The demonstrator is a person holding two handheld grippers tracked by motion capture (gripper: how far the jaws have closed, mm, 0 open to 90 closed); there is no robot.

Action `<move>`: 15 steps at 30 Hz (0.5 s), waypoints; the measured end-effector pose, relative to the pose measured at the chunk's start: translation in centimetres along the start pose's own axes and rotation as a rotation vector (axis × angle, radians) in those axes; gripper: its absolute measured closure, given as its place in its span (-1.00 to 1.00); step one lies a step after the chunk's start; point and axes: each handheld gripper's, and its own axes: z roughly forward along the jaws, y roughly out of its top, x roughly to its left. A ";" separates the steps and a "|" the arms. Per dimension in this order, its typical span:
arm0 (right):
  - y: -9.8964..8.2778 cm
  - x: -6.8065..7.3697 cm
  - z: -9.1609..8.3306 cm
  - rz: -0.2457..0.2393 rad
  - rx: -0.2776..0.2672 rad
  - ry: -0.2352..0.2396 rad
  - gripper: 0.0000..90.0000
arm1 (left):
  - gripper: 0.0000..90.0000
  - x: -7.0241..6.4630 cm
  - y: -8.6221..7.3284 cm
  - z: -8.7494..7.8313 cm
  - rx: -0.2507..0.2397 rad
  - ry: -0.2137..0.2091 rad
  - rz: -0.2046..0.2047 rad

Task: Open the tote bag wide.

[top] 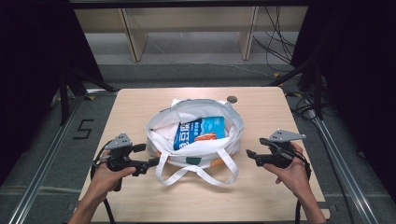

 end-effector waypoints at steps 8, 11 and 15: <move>-0.7 0.6 -0.1 0.021 -0.003 0.017 -0.36 | -0.64 -0.5 -0.8 -0.2 -0.002 -0.006 -0.002; -0.8 0.8 -0.3 0.021 0.001 0.015 -0.36 | -0.64 -0.7 -1.0 -0.3 0.002 -0.002 -0.008; -1.1 1.1 -0.4 0.010 0.006 0.023 -0.36 | -0.64 -0.9 -1.4 -0.4 0.002 -0.012 -0.012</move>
